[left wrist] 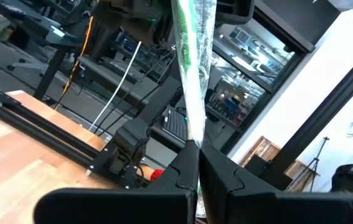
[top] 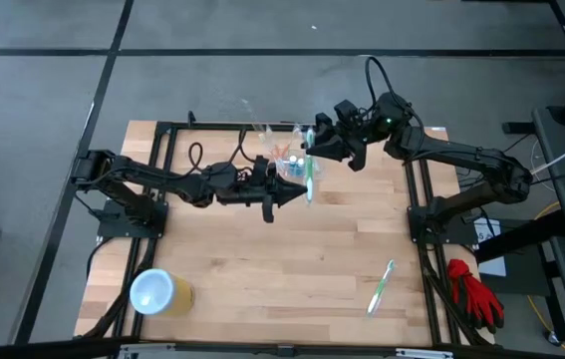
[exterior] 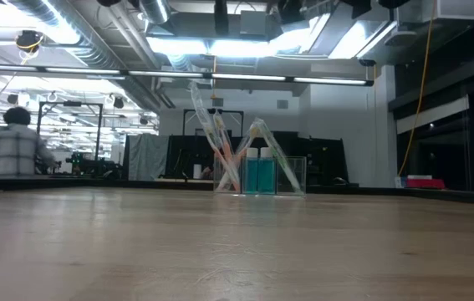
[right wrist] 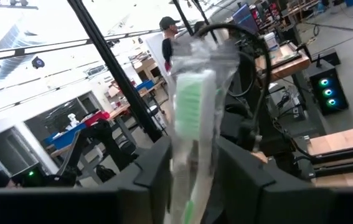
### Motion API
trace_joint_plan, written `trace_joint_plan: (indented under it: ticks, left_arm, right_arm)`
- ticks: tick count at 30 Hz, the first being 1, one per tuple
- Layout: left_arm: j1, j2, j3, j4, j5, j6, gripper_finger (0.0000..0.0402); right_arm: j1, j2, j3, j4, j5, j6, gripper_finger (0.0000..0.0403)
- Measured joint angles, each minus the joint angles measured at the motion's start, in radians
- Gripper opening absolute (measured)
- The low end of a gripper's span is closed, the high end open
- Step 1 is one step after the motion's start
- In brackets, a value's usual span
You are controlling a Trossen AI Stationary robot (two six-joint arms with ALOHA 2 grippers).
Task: Pick & Place toothbrushing station
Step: Put the top green toothbrush into the transparent organizer
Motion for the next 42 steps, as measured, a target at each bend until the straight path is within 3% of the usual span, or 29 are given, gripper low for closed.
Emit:
trace_joint_plan:
  ticks: [10, 19, 29, 36, 42]
  left_arm:
    - [0.006, -0.001, 0.000, -0.005, 0.006, 0.000, 0.0005]
    - [0.006, -0.024, 0.000, -0.196, -0.145, 0.026, 0.0043]
    - [0.005, -0.298, 0.000, -0.650, -0.366, 0.192, 0.0103]
    - [-0.052, -0.483, 0.000, -0.987, -0.493, 0.135, 0.0084]
    - [-0.138, -0.498, 0.000, -1.122, -0.692, 0.094, 0.0051]
  right_arm:
    - [0.000, 0.000, 0.000, 0.016, -0.030, -0.020, 0.0017]
    - [-0.025, -0.030, -0.001, 0.051, -0.062, 0.016, 0.0037]
    - [-0.114, -0.053, 0.000, -0.057, -0.098, -0.090, 0.0021]
    - [-0.245, -0.041, 0.000, -0.285, -0.082, -0.293, 0.0030]
    - [-0.354, -0.011, -0.030, -0.274, -0.047, -0.374, 0.0020]
